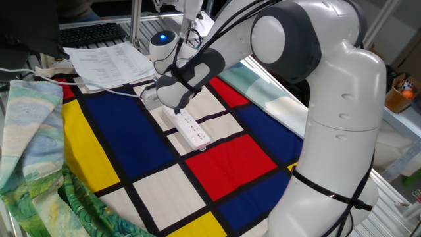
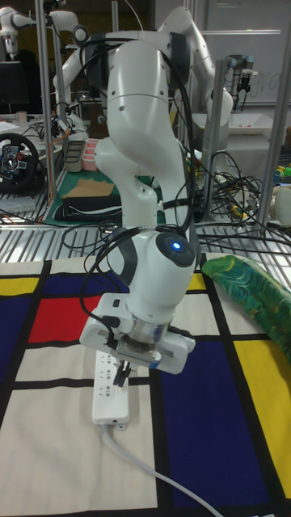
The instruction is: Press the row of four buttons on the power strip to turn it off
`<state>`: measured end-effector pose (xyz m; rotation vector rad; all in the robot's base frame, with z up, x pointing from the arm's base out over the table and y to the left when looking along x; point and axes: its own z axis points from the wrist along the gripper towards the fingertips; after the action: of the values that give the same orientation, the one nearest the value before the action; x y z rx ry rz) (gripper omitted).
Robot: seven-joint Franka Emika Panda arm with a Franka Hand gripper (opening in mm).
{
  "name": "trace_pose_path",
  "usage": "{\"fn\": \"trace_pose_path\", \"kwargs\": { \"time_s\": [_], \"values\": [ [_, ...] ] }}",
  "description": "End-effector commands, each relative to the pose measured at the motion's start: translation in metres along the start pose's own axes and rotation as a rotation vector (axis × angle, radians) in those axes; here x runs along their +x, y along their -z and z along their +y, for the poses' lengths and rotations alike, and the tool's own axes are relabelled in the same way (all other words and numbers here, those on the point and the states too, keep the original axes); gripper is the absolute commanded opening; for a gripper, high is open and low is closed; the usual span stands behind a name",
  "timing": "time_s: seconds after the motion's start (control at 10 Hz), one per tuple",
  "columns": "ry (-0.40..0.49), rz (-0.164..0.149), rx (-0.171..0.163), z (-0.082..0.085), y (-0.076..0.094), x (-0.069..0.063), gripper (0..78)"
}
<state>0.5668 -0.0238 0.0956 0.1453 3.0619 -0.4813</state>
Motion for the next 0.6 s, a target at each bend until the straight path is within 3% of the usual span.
{"fn": "trace_pose_path", "kwargs": {
  "time_s": [0.1, 0.2, 0.6],
  "values": [
    [0.011, -0.023, 0.003, -0.0006, 0.0023, -0.0032, 0.0],
    [0.014, -0.035, 0.001, -0.0006, 0.0025, -0.004, 0.0],
    [0.028, -0.036, 0.007, -0.0002, 0.0024, -0.0051, 0.0]
  ]
}}
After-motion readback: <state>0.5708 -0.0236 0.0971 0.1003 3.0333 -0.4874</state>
